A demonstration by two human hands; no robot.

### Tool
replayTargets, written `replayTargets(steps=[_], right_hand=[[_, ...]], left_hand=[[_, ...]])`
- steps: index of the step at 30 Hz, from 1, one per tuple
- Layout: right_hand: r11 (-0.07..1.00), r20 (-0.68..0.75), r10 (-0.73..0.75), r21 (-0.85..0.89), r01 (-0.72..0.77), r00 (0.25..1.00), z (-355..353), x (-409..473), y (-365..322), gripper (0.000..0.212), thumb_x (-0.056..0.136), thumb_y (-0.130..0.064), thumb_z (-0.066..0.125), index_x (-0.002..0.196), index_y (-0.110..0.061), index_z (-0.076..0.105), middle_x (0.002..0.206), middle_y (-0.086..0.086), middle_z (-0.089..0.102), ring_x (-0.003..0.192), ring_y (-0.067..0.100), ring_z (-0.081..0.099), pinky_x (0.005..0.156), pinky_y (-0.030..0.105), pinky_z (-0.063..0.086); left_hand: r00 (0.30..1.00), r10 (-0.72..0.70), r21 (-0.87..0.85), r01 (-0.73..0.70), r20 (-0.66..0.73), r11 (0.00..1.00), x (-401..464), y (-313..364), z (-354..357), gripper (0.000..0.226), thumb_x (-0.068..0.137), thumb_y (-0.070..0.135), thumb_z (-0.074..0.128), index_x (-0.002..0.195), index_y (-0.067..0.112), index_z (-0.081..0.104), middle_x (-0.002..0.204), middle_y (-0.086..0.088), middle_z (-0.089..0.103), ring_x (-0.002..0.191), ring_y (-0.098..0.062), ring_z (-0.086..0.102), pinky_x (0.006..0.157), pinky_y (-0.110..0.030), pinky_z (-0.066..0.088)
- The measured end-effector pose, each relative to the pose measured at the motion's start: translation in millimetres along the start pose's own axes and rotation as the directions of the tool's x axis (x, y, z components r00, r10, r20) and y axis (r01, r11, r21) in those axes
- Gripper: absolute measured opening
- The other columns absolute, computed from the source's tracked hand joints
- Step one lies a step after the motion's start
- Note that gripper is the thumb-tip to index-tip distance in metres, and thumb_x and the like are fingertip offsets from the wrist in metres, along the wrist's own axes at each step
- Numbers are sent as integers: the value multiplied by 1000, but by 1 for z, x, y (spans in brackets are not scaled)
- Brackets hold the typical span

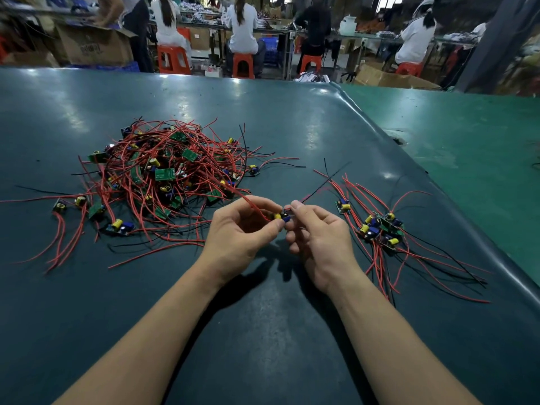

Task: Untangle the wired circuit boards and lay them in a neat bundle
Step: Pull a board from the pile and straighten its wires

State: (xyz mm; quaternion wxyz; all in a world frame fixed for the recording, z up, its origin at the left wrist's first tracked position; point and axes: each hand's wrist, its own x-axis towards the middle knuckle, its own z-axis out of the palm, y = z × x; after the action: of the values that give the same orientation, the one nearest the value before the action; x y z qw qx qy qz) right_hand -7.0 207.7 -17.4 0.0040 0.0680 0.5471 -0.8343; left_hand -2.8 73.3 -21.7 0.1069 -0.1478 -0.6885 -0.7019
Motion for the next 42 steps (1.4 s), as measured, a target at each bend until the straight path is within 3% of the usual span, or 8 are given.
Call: replayTargets(steps=[4, 8, 13, 21, 27, 33, 39, 42], right_hand=[[1000, -10, -19, -20, 19, 1000, -1, 0, 1, 21, 92, -15, 64, 73, -12, 73, 52, -4, 43, 39, 8, 39, 35, 15, 26], [995, -82, -37, 90, 44, 996, -3, 4, -3, 22, 94, -12, 60, 75, -8, 70, 51, -7, 48, 38, 4, 36, 34, 14, 24], [967, -190, -41, 240, 86, 981, -8, 11, -8, 20, 92, -7, 60, 73, -6, 67, 50, -7, 49, 36, 3, 35, 32, 14, 23], [924, -269, -54, 351, 151, 962, -16, 15, -15, 22, 95, -8, 58, 74, -4, 65, 49, -6, 49, 35, 3, 36, 32, 15, 23], [863, -184, 110, 505, -2, 977, -21, 15, -21, 32, 98, -17, 49, 66, -13, 49, 43, -10, 32, 29, 3, 27, 26, 15, 18], [887, -207, 28, 456, 71, 978, -21, 14, -23, 25, 99, -20, 52, 79, -9, 62, 54, -7, 43, 35, 4, 33, 30, 15, 22], [863, -229, 89, 504, 40, 969, -25, 15, -23, 33, 99, -22, 47, 67, -14, 50, 44, -10, 31, 30, 3, 27, 27, 15, 18], [946, -223, -43, 305, 112, 974, -20, 13, -20, 36, 98, -39, 53, 80, -10, 62, 51, -6, 42, 34, 4, 33, 32, 14, 22]], left_hand=[[1000, -18, 21, 17, 13, 1000, 1, 1, -2, 20, 79, -11, 71, 85, 8, 70, 69, 3, 71, 64, -11, 66, 66, -21, 54], [998, -61, -50, 62, 15, 997, 2, 2, -4, 18, 78, -11, 70, 82, 7, 67, 61, 1, 68, 55, -12, 61, 60, -19, 51], [995, -87, -78, 90, 40, 993, 1, 4, -2, 11, 69, 6, 70, 80, 6, 67, 60, 2, 66, 52, -11, 56, 57, -19, 48], [993, -95, -105, 102, 69, 989, 0, 4, -4, 9, 67, 4, 67, 74, 9, 68, 59, 2, 65, 50, -12, 53, 54, -21, 47], [988, -112, -116, 123, 102, 986, -1, 5, -3, 9, 67, 3, 66, 73, 9, 67, 59, 3, 64, 49, -9, 52, 52, -19, 45], [991, -114, -147, 124, 71, 981, 1, 3, -6, 12, 66, 2, 66, 70, 12, 68, 60, 1, 65, 49, -13, 52, 52, -21, 46], [988, -99, -159, 117, 117, 980, 1, -1, -7, 15, 68, 2, 67, 71, 16, 72, 64, -3, 66, 51, -15, 53, 54, -23, 47], [995, -97, -231, 94, -3, 968, 4, -3, -6, 10, 71, 4, 68, 79, 9, 69, 70, -8, 69, 52, -15, 54, 55, -23, 48]])
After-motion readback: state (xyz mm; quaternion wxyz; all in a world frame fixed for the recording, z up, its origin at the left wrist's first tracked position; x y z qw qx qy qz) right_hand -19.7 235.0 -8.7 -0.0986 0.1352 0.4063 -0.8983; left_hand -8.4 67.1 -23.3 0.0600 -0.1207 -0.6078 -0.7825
